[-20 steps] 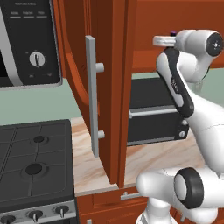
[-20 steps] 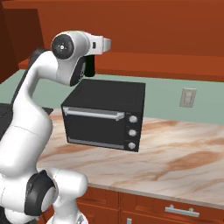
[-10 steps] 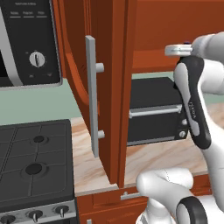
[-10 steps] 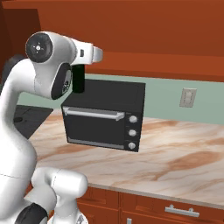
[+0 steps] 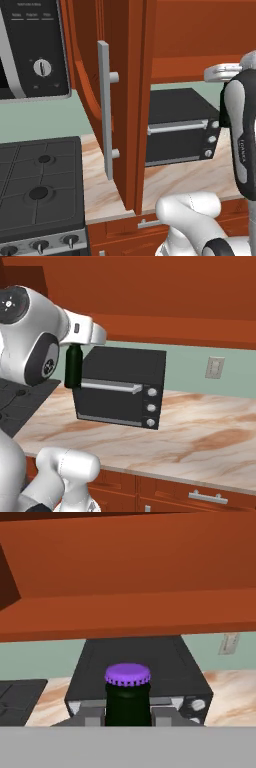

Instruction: Get the candle and the beer from the cabinet and move them to the dining counter.

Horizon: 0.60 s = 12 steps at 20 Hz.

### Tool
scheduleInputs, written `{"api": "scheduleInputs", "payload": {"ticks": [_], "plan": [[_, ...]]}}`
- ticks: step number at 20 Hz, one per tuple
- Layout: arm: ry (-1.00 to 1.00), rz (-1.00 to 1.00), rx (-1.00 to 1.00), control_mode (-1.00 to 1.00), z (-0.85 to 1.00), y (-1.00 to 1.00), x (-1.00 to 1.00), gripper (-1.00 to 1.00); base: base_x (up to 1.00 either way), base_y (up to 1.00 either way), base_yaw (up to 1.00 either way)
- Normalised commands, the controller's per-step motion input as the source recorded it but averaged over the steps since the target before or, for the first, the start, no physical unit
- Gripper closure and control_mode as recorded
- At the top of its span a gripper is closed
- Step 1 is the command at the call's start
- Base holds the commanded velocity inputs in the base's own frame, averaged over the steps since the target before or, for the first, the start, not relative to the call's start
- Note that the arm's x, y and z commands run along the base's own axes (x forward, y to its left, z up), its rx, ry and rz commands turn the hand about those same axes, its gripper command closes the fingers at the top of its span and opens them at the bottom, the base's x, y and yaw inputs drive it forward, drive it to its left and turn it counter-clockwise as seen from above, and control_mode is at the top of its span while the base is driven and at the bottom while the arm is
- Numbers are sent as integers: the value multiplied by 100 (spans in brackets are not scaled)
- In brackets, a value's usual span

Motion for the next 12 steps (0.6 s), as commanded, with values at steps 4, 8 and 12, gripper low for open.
{"api": "scheduleInputs", "payload": {"ticks": [4,8,12], "plan": [[27,0,0,-100,-9,0,-86,100,0,0,0],[0,0,0,-100,-54,0,-71,100,0,0,0],[-17,0,0,-100,-34,0,-66,100,0,0,0]]}}
